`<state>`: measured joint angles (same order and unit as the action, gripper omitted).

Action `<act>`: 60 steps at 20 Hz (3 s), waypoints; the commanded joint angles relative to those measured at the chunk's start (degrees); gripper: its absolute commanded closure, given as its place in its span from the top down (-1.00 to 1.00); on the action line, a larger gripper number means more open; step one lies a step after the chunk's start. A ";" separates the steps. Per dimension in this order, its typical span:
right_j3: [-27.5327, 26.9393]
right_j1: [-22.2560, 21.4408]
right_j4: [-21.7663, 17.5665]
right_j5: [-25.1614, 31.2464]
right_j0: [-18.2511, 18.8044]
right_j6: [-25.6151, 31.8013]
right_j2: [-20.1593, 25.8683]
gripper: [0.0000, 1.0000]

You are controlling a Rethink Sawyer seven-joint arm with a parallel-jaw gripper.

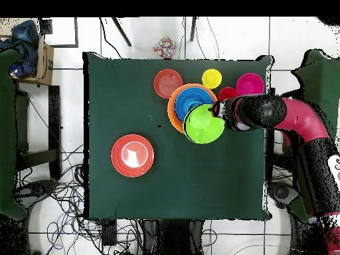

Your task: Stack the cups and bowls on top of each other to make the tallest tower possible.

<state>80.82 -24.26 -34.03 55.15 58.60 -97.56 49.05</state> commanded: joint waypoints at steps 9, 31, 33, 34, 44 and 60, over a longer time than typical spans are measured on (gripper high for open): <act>-1.31 2.67 -2.01 -0.64 -1.56 12.16 -1.57 -1.00; -6.28 2.78 -1.08 3.06 -3.68 12.23 -2.31 -1.00; -6.37 2.79 -1.01 3.08 -3.67 12.25 -2.28 -1.00; -6.46 2.84 -0.94 3.13 -3.69 12.27 -2.25 -1.00; -8.25 3.49 -0.68 3.33 -4.38 11.73 -2.24 -1.00; -9.54 4.16 -0.67 2.80 -5.17 11.22 -2.63 -1.00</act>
<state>73.92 -23.19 -33.65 55.16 56.14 -97.57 49.12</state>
